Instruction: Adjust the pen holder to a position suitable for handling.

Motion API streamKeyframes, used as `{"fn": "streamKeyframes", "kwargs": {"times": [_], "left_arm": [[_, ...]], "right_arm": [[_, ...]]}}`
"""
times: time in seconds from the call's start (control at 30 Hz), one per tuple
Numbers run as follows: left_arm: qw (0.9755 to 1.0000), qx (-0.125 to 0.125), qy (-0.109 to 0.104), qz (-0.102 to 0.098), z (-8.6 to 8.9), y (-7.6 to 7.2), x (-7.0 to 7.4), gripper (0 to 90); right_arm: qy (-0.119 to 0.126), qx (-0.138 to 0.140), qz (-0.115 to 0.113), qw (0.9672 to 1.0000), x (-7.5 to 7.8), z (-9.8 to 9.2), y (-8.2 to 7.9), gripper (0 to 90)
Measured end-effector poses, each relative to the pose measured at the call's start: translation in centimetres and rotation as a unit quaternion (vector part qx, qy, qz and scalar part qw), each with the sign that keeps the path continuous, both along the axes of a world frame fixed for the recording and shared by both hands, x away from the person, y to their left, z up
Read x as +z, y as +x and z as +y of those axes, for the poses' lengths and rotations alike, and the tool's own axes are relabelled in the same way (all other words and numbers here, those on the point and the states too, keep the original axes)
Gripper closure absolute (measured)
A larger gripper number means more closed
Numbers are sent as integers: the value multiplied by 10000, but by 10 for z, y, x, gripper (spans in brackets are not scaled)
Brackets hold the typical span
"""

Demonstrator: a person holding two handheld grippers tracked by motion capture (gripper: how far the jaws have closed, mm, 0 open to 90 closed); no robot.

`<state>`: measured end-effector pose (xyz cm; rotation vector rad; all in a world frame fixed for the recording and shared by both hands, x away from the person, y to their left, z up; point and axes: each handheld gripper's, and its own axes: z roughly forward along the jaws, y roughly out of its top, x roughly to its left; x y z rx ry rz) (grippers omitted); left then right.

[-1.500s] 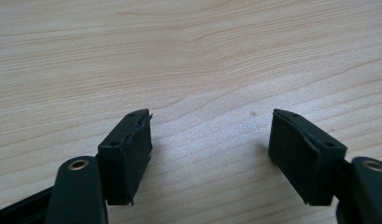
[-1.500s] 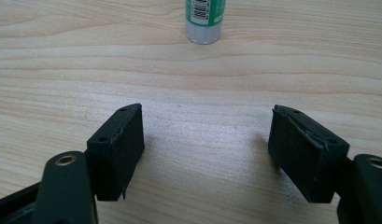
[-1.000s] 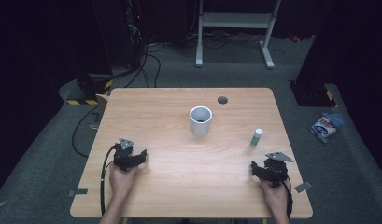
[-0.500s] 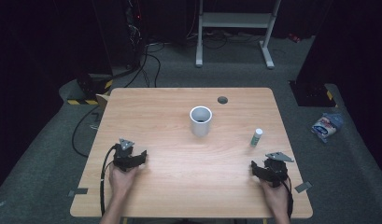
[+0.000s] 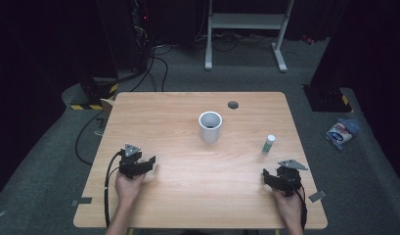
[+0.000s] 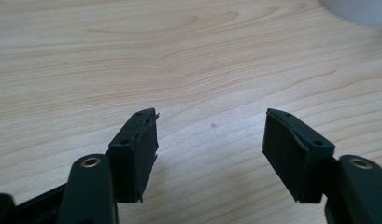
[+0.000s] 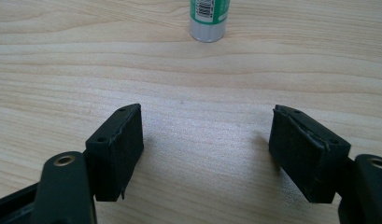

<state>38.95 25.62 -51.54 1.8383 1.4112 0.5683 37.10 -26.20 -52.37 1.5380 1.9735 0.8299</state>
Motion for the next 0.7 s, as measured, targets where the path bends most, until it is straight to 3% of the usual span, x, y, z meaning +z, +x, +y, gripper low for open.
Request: {"fn": "streamKeyframes", "kwargs": {"times": [0.23,0.37,0.57,0.7], "left_arm": [[10000,-76,54,23,-3,-1,6,384],[9997,-178,112,91,-9,6,8,363],[9996,-281,-58,-33,-19,4,17,361],[9992,-383,31,-97,-24,6,22,364]], "right_arm": [[-1,-7,-3,10000,0,0,0,263],[27,-61,19,10000,0,1,3,269],[23,-66,11,10000,0,1,3,270],[21,-57,2,10000,0,1,3,270]]}}
